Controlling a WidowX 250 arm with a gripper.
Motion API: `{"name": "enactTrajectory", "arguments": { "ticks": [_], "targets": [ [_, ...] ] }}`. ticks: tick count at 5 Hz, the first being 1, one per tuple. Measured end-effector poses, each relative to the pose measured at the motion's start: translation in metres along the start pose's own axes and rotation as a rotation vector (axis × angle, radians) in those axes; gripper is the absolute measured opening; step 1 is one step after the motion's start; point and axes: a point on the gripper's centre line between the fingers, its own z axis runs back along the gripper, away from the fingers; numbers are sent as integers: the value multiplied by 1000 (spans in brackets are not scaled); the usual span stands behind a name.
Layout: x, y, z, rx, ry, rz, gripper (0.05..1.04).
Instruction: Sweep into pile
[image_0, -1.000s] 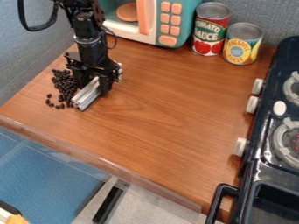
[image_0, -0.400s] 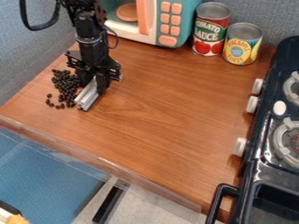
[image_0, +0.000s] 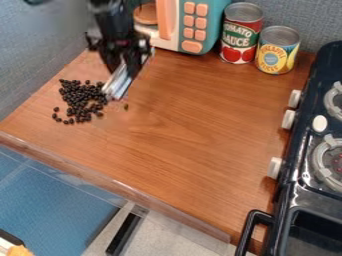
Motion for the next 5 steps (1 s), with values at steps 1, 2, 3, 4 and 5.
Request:
{"name": "enactTrajectory", "arguments": {
  "ticks": [1,2,3,4,5],
  "targets": [
    [5,-4,18,-30,-34,34,424],
    [0,6,21,33,-11,240,424],
    [-14,18,21,127,52,485,424],
    [-38,30,28,172,116,720,424],
    [-60,52,46,256,103,971,424]
  ]
}}
